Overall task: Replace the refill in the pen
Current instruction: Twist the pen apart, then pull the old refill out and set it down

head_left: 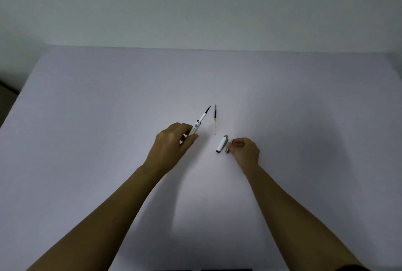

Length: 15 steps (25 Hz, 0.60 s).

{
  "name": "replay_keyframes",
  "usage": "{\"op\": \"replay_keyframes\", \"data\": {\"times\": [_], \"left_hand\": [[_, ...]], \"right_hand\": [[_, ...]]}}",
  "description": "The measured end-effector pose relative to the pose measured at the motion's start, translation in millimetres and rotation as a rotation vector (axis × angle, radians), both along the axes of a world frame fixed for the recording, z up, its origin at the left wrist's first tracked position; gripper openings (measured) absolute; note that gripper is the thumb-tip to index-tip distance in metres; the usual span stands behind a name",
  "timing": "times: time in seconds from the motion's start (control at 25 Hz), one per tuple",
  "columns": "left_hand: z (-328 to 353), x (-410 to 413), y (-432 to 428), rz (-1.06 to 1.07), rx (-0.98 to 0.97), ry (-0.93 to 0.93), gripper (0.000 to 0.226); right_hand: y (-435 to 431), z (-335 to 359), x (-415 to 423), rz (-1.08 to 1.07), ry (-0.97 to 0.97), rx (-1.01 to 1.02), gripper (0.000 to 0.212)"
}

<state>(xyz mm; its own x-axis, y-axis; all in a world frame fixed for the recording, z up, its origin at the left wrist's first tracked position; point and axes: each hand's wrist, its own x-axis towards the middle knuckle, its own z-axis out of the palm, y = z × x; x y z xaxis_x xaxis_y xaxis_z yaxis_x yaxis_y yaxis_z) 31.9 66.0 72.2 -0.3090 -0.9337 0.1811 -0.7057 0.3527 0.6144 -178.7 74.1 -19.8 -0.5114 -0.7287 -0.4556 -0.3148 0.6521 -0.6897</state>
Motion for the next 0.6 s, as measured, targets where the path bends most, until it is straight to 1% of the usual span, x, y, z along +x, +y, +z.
{"op": "replay_keyframes", "data": {"times": [0.2,0.32,0.4,0.48,0.52,0.56,0.6], "left_hand": [[0,0,-3,0.010,-0.015,0.002,0.015],[3,-1,-4,0.009,-0.016,0.012,0.015],[4,-1,-4,0.010,-0.010,0.011,0.015],[4,-1,-4,0.012,-0.001,0.015,0.016],[4,-3,-4,0.016,0.002,0.019,0.016],[4,-5,-5,0.024,0.005,0.023,0.015],[5,-7,-6,0.030,0.004,0.026,0.015]], "right_hand": [[-7,-3,2,0.013,0.040,-0.021,0.027],[-10,2,-2,0.000,0.013,-0.015,0.029],[-9,10,-2,0.002,0.046,-0.015,0.029],[-11,23,0,-0.013,0.130,-0.099,0.026],[-12,32,3,0.001,0.120,-0.178,0.023],[-15,43,7,0.042,0.046,-0.265,0.020],[-17,55,11,0.112,-0.075,-0.349,0.018]]}}
